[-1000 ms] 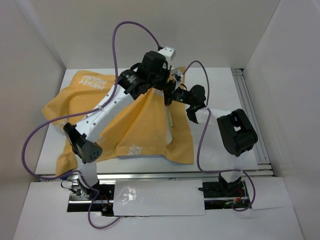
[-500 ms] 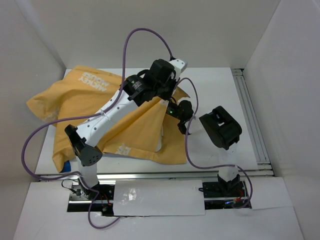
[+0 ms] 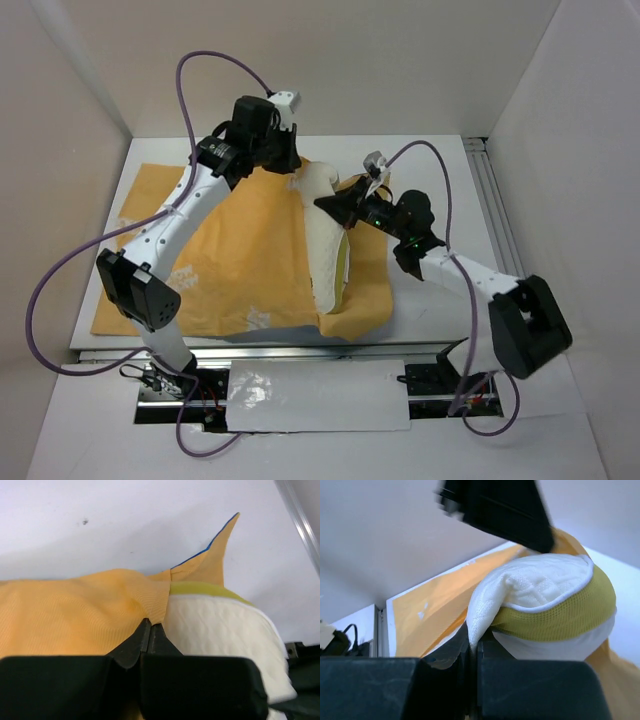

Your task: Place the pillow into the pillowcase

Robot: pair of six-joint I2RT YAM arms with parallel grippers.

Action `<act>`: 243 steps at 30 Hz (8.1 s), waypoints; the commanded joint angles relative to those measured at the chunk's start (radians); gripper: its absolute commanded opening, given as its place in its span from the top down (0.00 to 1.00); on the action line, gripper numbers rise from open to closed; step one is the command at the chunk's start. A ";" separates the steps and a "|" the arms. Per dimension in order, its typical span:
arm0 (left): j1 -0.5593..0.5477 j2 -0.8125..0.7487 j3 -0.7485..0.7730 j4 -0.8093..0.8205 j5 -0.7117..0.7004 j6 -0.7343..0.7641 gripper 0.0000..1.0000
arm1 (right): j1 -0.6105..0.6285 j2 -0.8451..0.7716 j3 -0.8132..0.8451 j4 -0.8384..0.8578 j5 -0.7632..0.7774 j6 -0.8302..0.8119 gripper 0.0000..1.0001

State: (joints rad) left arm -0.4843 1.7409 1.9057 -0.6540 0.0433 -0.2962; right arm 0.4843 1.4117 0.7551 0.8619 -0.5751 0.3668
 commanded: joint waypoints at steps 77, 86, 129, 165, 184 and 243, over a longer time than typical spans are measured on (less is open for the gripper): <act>-0.086 0.263 -0.154 0.138 0.050 -0.038 0.18 | -0.249 -0.338 -0.124 -1.246 0.298 0.107 0.00; -0.077 0.108 -0.246 0.159 -0.093 -0.020 0.15 | -0.227 -0.266 -0.248 -0.701 0.074 0.155 0.33; -0.316 0.367 -0.253 0.062 -0.275 0.012 0.06 | -0.388 -0.238 -0.068 -1.147 0.428 0.018 0.00; -0.024 -0.127 -0.560 0.493 0.337 -0.198 1.00 | -0.049 0.197 0.147 -0.680 0.422 0.115 0.49; 0.044 -0.299 -0.635 0.564 0.484 -0.230 1.00 | 0.066 0.389 0.134 -0.331 0.526 0.365 0.38; -0.043 0.088 -0.714 0.528 -0.353 -0.061 1.00 | -0.279 -0.572 -0.186 -0.410 0.113 0.253 1.00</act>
State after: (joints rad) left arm -0.5526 1.7348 1.2396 -0.1081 -0.1295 -0.4171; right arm 0.2379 0.9150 0.5919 0.0891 -0.3798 0.5110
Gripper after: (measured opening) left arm 0.087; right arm 0.007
